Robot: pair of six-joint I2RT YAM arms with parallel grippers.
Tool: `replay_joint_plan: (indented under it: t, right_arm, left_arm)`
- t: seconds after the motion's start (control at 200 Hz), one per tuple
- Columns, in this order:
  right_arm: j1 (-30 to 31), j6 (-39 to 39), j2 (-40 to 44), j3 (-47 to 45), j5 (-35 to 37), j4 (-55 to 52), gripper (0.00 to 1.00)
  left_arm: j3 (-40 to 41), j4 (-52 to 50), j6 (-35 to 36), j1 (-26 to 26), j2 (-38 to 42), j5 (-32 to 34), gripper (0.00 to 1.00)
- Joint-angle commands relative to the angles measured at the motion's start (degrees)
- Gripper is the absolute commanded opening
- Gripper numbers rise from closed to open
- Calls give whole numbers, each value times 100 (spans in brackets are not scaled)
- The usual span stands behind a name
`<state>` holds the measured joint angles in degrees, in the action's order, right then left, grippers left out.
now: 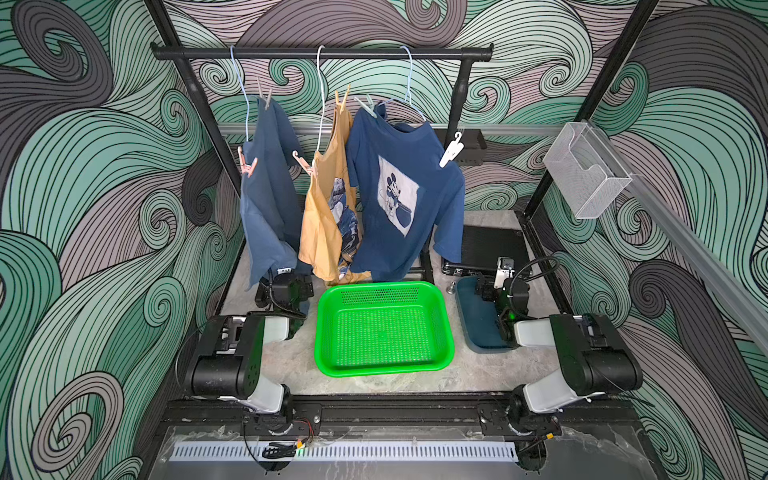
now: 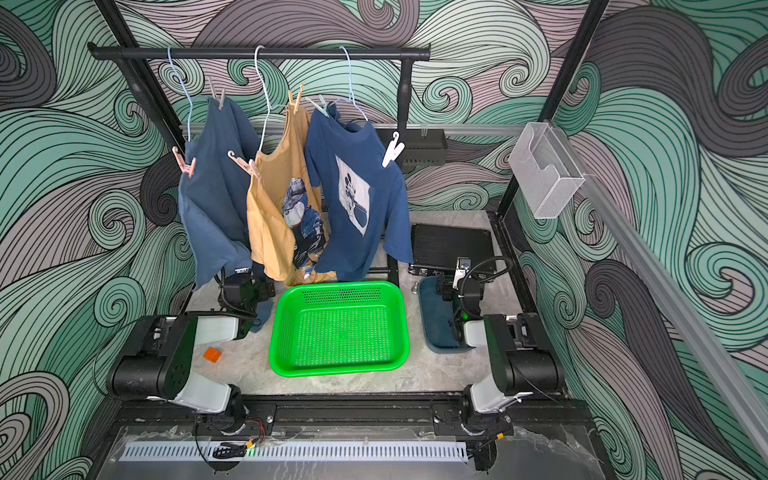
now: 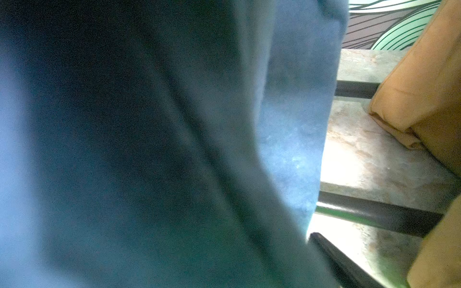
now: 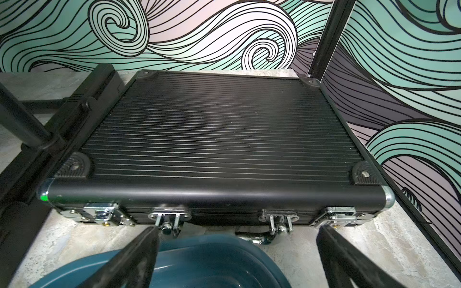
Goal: Remove the clothespins securing t-shirts to the hanger
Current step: Pick up the hanger from the clothes rail.
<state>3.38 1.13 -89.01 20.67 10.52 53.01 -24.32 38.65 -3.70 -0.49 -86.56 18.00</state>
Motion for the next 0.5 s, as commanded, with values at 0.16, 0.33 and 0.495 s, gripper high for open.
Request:
replay_joint_plan:
  t: [0.16,0.33,0.495]
  right_arm:
    - [32,27,-35,69,64,154,99]
    - [27,28,-36,69,64,140,99]
    - [-21,-1,-25,91,-58,112,99]
  left_arm:
    - [-152,200,-94,32,-71,101,99]
    - [-152,200,-95,30,-71,103,99]
    - [-138,209,-95,32,-68,104,98]
